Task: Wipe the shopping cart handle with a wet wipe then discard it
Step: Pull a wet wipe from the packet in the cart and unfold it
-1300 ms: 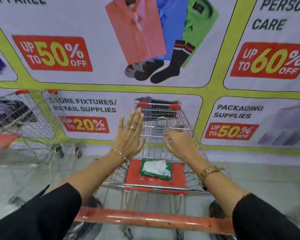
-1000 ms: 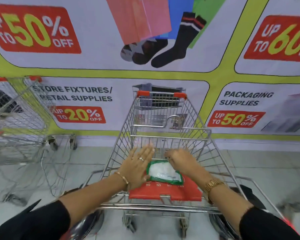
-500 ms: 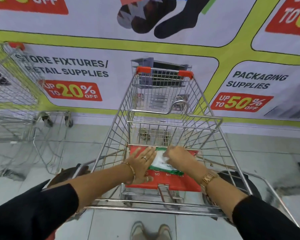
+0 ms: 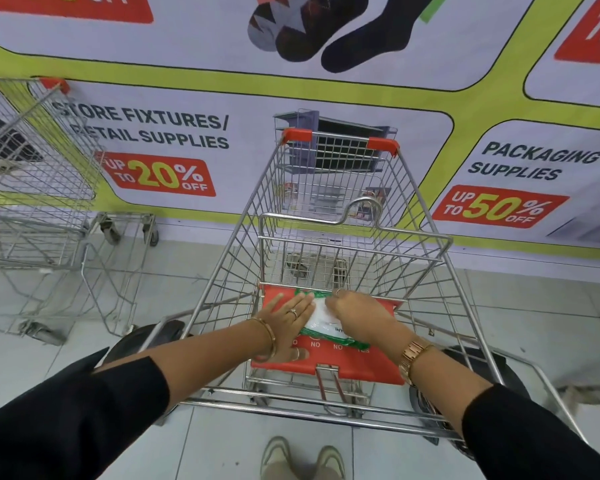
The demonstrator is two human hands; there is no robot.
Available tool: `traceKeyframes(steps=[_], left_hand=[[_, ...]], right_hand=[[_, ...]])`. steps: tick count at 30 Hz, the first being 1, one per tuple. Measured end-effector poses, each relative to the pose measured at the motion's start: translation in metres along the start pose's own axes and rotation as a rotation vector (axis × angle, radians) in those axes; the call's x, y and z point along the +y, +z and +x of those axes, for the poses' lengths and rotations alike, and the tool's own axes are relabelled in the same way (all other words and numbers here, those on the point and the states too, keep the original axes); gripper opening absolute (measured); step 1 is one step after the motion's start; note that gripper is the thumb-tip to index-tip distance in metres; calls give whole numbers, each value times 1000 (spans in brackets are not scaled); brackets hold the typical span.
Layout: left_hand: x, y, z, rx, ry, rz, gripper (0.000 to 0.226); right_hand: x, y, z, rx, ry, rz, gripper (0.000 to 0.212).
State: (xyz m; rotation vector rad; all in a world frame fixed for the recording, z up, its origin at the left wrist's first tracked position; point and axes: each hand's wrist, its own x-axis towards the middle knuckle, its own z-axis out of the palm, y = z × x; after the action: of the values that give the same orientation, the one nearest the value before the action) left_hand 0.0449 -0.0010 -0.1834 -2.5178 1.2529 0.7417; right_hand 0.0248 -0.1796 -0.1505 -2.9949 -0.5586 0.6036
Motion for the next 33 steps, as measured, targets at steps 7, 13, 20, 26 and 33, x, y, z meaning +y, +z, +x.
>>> traceKeyframes(steps=[7, 13, 20, 26, 33], left_hand=[[-2, 2, -1, -26, -22, -32, 91], [-5, 10, -1, -56, -42, -62, 96], [-4, 8, 0, -110, -57, -180, 93], [6, -9, 11, 13, -199, -391, 75], [16, -10, 16, -28, -289, -491, 70]], right_hand=[[11, -9, 2, 41, 47, 208, 15], [13, -13, 0, 101, 39, 381, 20], [15, -10, -1, 161, 79, 531, 20], [13, -10, 1, 158, 71, 518, 21], [7, -19, -1, 158, 51, 556, 20]])
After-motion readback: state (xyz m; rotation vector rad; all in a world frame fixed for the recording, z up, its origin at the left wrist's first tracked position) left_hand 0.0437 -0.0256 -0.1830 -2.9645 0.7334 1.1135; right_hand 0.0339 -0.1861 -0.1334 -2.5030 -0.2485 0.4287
